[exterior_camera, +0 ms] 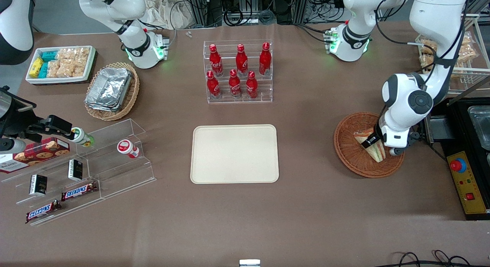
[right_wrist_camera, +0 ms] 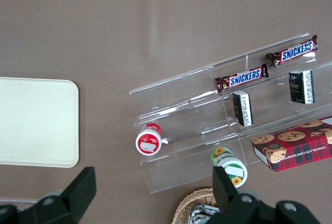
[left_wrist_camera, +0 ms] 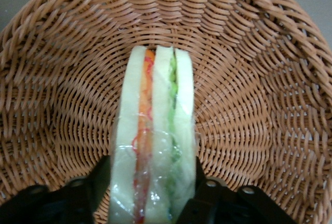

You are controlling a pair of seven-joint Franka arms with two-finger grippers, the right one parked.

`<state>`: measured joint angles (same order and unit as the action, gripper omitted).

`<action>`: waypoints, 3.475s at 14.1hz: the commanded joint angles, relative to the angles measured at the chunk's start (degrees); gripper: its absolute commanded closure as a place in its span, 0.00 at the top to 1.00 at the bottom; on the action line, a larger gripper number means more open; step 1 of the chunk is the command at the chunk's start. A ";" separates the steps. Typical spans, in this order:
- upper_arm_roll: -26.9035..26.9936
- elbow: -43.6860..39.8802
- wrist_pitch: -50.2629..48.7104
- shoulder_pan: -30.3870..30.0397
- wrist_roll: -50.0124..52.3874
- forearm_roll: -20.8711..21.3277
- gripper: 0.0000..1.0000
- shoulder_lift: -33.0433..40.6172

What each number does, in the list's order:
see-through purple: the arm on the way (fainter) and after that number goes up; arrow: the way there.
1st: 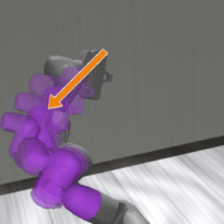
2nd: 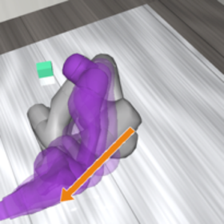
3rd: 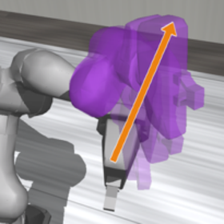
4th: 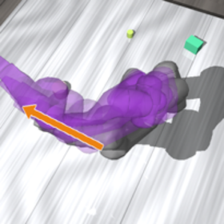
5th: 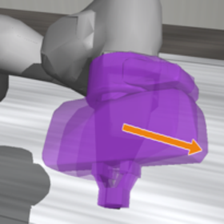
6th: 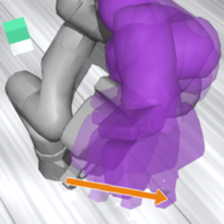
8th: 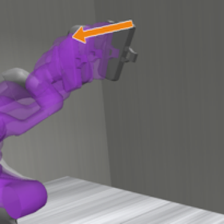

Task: Place sandwich from basket to tray
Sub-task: 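Close the left gripper on the sandwich, then lift the sandwich up out of the basket with the left gripper, then carry the sandwich over to the cream tray with the left gripper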

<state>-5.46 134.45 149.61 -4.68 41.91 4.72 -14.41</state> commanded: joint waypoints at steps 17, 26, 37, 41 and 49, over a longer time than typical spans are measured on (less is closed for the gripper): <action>-4.55 -31.32 -43.13 0.55 3.26 0.56 0.00 5.01; -20.35 -45.15 -52.93 0.55 3.35 0.55 0.00 1.16; -26.71 -46.81 -32.12 13.37 9.39 10.20 0.00 -23.18; -26.71 -52.79 -30.52 16.45 15.12 17.94 0.00 -32.32; -25.31 -53.59 -27.53 19.18 15.30 19.19 0.00 -35.77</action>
<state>-32.02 82.67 122.01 12.65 55.62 22.58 -49.02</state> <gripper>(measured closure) 0.797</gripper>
